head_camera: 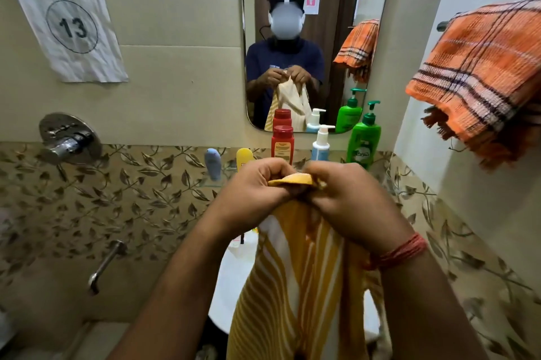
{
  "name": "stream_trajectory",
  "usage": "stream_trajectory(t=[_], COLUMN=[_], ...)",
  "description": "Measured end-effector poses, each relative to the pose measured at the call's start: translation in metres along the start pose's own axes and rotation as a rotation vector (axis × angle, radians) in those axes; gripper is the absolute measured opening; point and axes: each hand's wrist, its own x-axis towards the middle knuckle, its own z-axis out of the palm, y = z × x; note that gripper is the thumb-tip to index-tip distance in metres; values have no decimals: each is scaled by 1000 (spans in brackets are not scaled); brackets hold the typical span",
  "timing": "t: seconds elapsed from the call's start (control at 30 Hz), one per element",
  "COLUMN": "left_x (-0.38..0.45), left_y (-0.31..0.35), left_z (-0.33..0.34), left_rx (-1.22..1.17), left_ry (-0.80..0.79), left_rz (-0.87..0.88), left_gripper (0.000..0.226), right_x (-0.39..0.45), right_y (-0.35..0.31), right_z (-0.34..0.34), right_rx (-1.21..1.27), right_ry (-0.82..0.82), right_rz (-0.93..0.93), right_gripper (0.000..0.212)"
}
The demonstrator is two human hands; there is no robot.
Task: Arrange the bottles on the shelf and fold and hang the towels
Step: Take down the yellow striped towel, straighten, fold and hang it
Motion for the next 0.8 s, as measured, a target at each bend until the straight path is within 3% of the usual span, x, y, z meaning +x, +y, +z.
stream_trajectory(t=[0.03, 0.13, 0.23, 0.27, 0.33, 0.4, 0.43, 0.57, 0.7, 0.8], left_x=[-2, -14, -22, -22, -16, -6, -1, 7, -13, -22], left_y=[-4, -23, -39, -39, -31, -13, -7, -7, -42, -55], left_z=[-3, -14, -18, -17, -10, 2, 8, 5, -14, -15], left_rx=[-3, -56, -98, -104, -90, -57, -43, -112, -54, -173], left_ry=[-27, -198, -135, -82, -16, -30, -43, -43, -273, -128], left_rz=[-33, -226, -285, -262, -192, -129, -89, -84, -239, -259], left_gripper=[7, 17, 41, 43, 34, 29, 27, 28, 27, 33], right_x=[0, -4, -7, -6, -5, -2, 0, 6, -2, -5], right_y=[7, 24, 38, 40, 33, 16, 11, 22, 47, 52], right_z=[-4, -23, -33, -35, -32, -20, -12, -2, -26, -30], right_rx=[28, 109, 118, 99, 14, -67, -77, -23, 9, 36], right_ry=[67, 303, 483, 445, 177, -91, -137, 94, 383, 477], right_rz=[35, 138, 194, 188, 119, 40, -5, -54, 82, 151], right_gripper=[6, 12, 10, 12, 31, 61, 63, 16, 23, 26])
